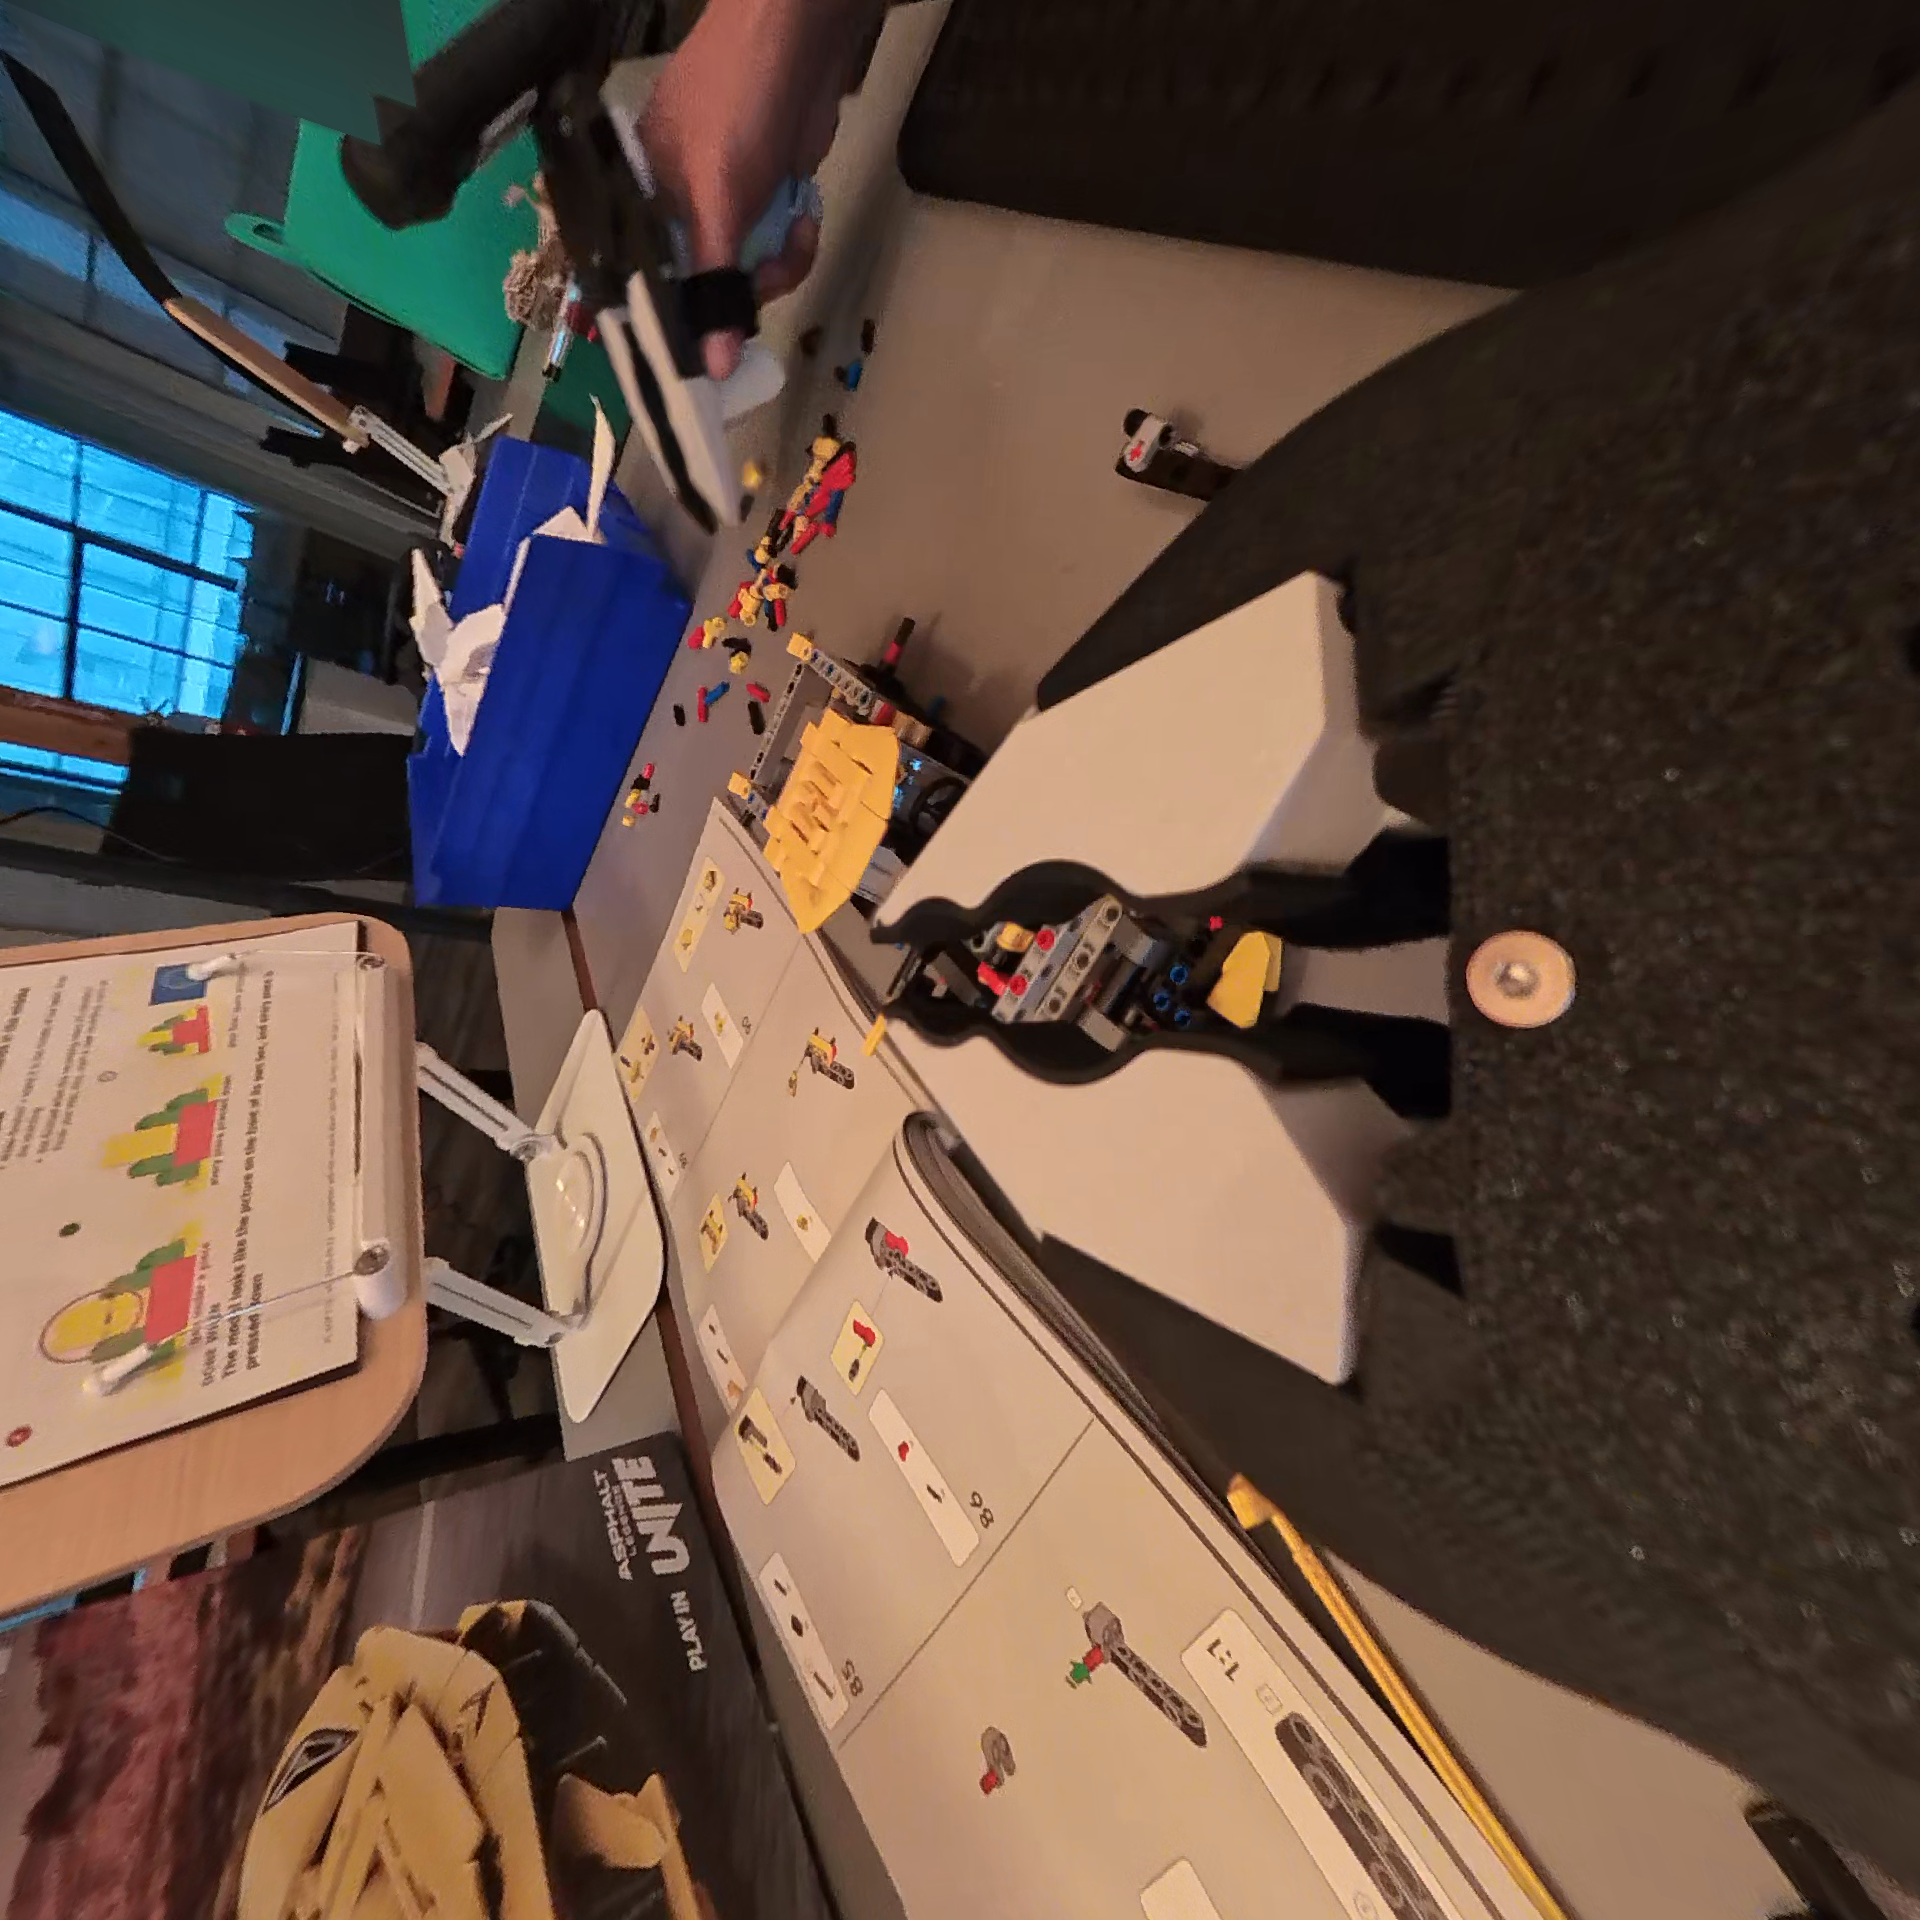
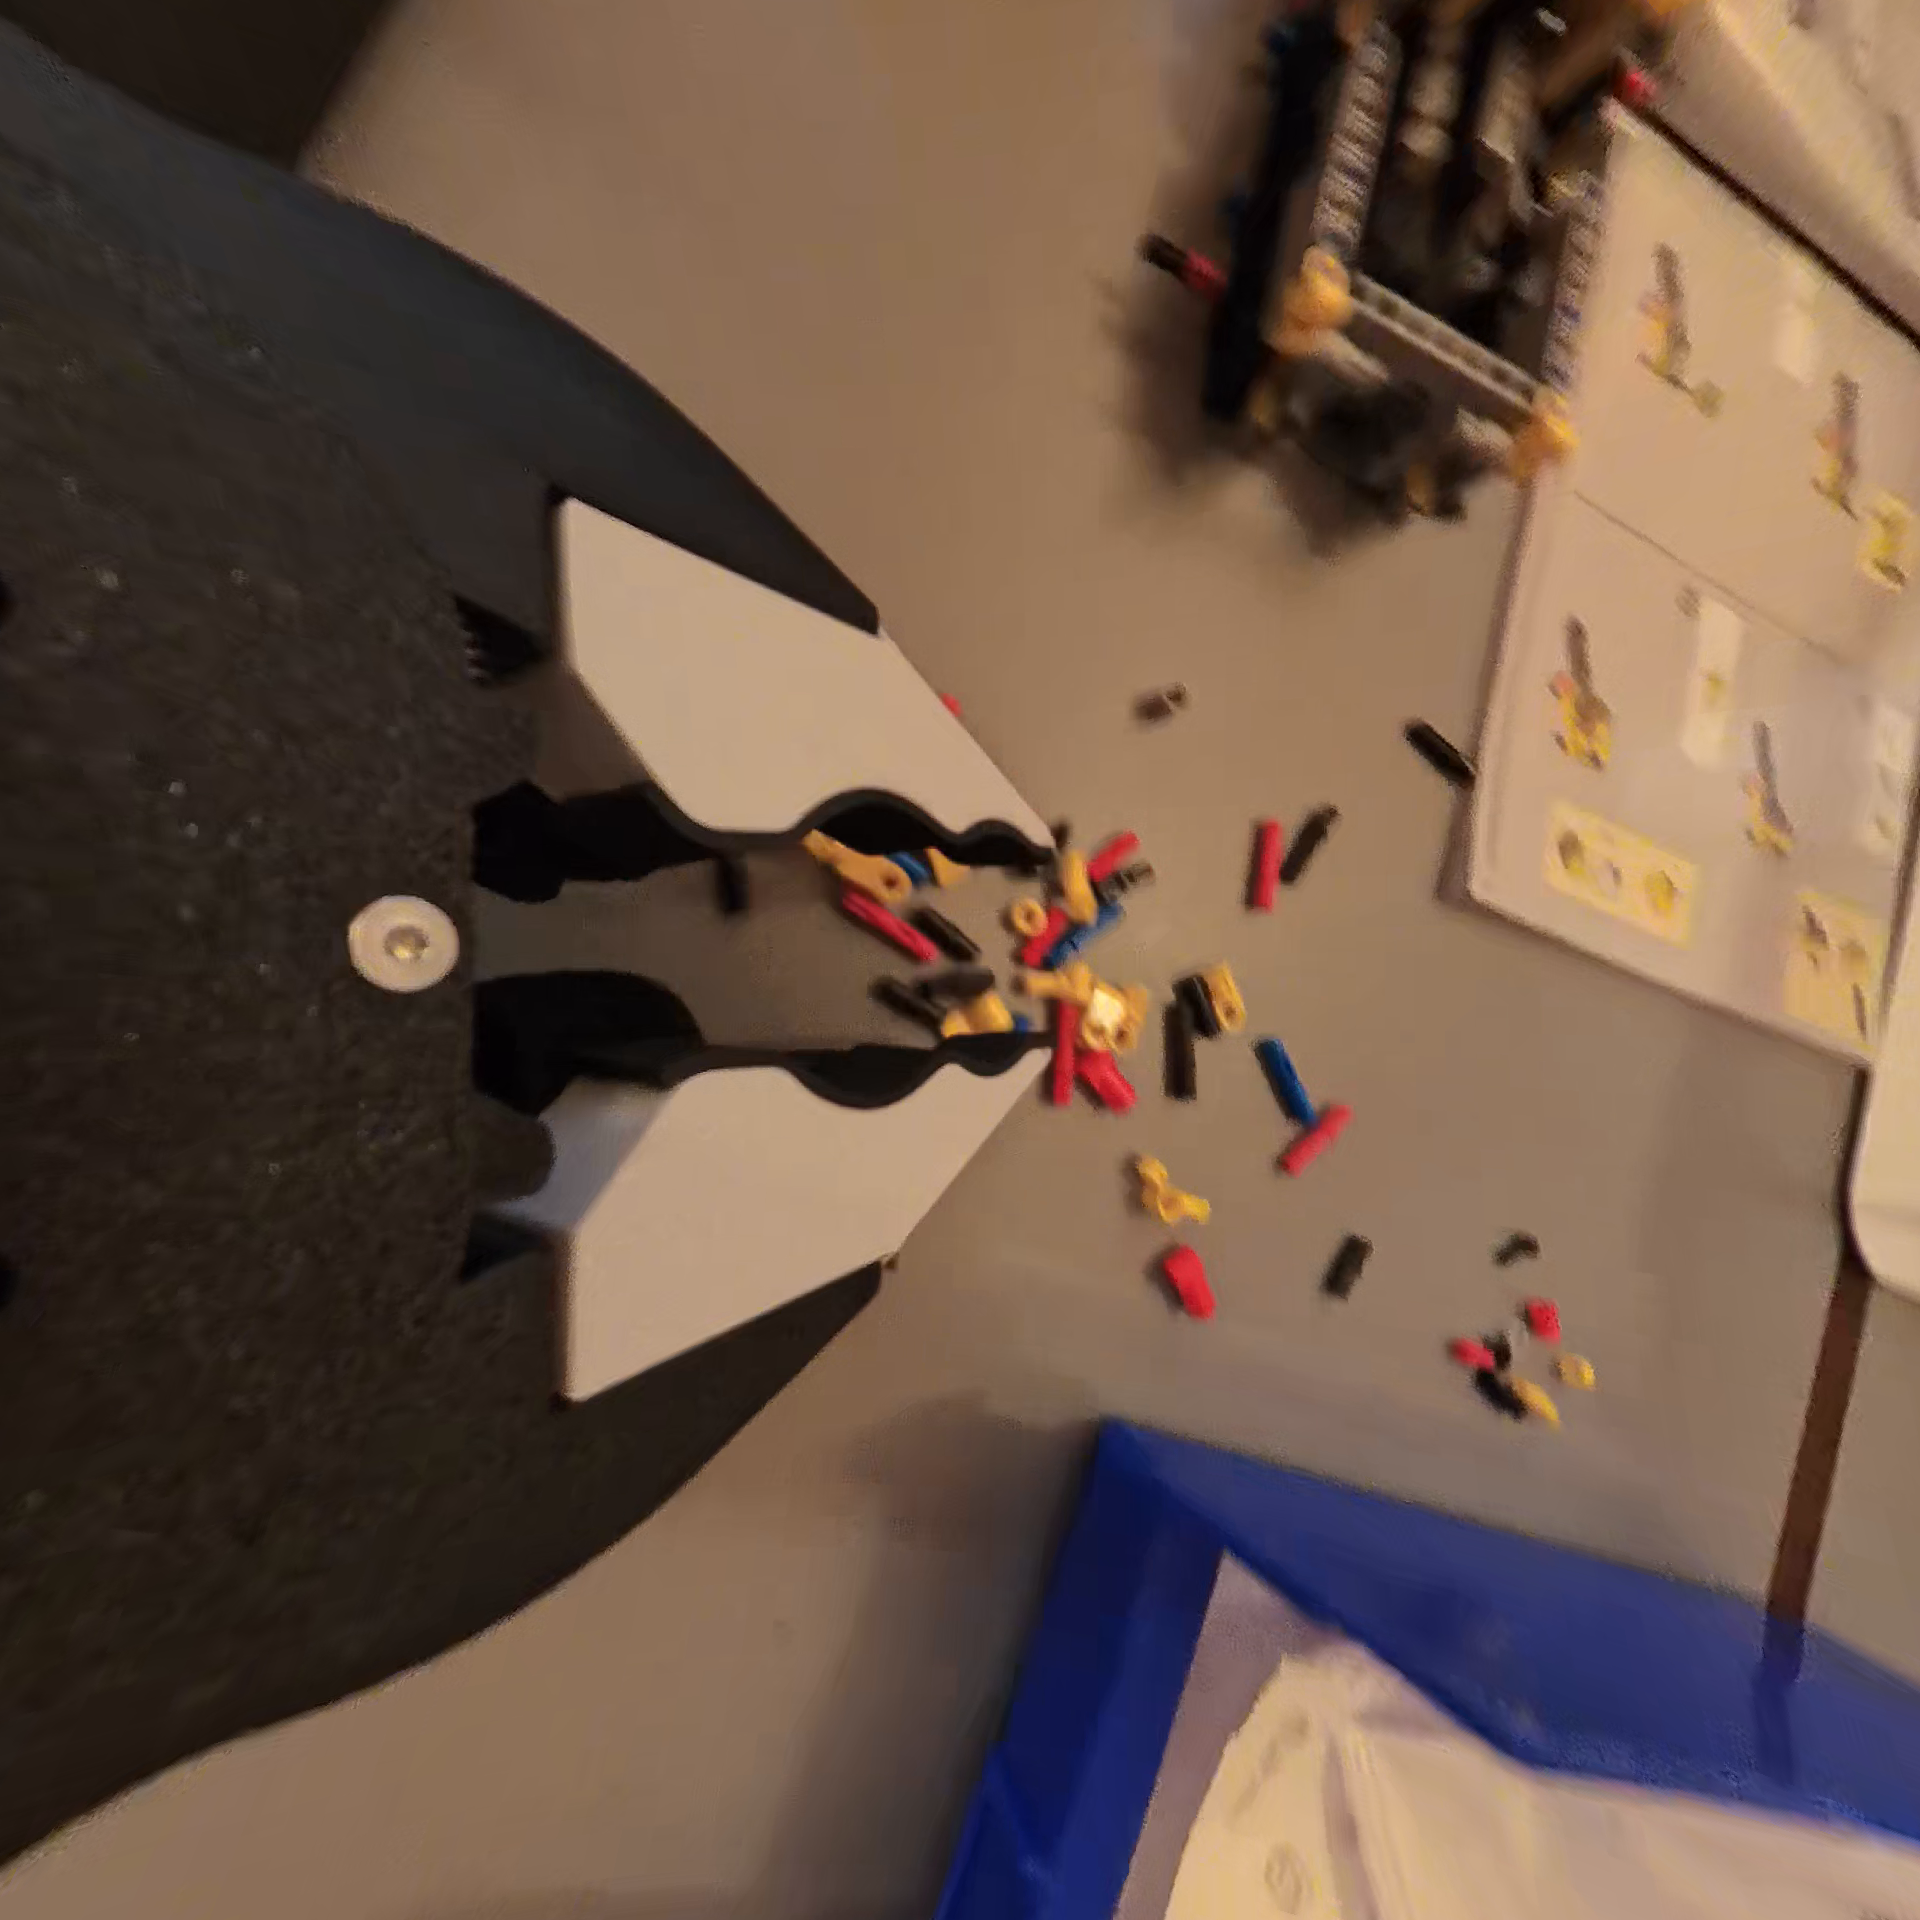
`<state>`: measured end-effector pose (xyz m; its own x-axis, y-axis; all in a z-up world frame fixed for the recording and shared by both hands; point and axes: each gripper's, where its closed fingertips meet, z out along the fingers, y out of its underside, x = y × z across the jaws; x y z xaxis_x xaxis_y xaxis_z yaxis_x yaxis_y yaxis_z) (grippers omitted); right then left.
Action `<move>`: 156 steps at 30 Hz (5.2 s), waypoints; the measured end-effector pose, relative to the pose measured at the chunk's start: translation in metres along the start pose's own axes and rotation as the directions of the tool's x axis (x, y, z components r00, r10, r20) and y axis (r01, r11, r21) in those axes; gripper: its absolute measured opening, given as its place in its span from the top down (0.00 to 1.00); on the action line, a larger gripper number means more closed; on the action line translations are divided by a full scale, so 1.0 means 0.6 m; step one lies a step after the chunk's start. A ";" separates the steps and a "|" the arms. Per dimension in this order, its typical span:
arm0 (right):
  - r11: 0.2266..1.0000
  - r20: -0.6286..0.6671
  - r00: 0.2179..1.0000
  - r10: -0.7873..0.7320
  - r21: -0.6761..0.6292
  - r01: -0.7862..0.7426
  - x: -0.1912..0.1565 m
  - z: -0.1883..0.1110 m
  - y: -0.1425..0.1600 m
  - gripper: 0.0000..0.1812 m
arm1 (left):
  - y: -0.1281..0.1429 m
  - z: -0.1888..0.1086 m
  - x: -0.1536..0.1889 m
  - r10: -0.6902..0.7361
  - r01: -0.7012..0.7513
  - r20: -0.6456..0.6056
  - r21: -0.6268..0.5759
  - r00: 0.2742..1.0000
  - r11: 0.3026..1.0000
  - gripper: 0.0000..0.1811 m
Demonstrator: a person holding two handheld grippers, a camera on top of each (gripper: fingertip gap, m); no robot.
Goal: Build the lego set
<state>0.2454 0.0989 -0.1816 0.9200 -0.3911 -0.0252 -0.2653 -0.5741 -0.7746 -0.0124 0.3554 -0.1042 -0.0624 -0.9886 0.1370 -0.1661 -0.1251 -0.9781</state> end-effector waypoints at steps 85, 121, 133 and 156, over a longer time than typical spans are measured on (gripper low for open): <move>0.997 -0.157 0.986 -0.051 0.047 0.059 0.002 0.041 -0.042 0.81 | 0.064 0.001 0.009 -0.152 0.141 -0.060 -0.153 0.987 0.978 0.95; 0.972 0.080 0.983 -0.167 -0.155 0.177 0.012 0.094 -0.026 0.92 | 0.075 0.007 0.015 -0.089 0.075 -0.064 -0.192 0.994 0.979 0.95; 0.858 0.556 0.718 -0.420 -0.016 0.514 -0.339 0.027 0.027 0.91 | 0.067 0.002 0.013 -0.070 0.062 -0.046 -0.165 0.996 0.984 0.95; 0.873 0.523 0.758 -0.391 -0.051 0.485 -0.310 0.032 0.045 0.89 | 0.067 0.001 0.017 -0.115 0.102 -0.073 -0.163 0.991 0.981 0.95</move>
<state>0.0727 0.1702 -0.2101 0.9516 0.3039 -0.0467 0.2003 -0.7279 -0.6558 -0.0190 0.3406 -0.1421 -0.1148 -0.9589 0.2593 -0.3300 -0.2094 -0.9205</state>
